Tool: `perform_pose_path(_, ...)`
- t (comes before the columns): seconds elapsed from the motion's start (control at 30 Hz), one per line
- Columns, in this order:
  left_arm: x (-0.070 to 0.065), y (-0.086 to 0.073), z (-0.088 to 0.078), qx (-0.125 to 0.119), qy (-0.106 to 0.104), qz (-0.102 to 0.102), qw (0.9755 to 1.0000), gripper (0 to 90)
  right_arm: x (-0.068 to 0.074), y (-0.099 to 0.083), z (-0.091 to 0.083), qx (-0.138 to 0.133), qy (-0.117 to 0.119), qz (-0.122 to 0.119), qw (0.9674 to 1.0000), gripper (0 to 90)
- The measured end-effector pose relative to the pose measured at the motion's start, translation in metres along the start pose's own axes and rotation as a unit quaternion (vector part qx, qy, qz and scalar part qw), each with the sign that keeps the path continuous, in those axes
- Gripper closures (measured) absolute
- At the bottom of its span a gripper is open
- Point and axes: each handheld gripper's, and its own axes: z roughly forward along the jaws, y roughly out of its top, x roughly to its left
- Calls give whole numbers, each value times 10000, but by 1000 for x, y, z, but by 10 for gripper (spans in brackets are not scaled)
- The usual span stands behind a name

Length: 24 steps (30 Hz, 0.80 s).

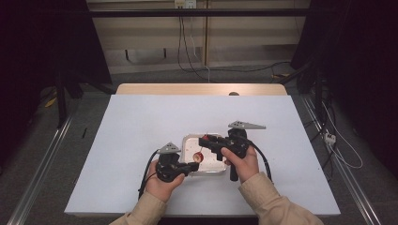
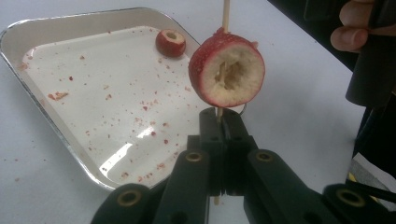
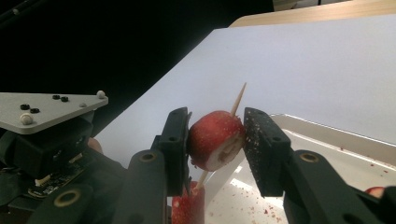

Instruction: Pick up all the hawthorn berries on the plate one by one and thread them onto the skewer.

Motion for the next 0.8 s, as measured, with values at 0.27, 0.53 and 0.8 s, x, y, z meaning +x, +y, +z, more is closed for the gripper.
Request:
perform_pose_path(0.27, 0, 1, 0, -59, 15, -15, 10000, 897, 1, -4, 4, 57, 68, 82, 9999, 619)
perform_pose_path(0.53, 2, 1, 0, -19, 16, -3, 10000, 896, -2, -4, 4, 35, 88, 62, 9999, 582)
perform_pose_path(0.8, 8, 0, -5, -40, 66, -116, 9999, 896, -16, 3, -5, -157, -255, 6, 9996, 328)
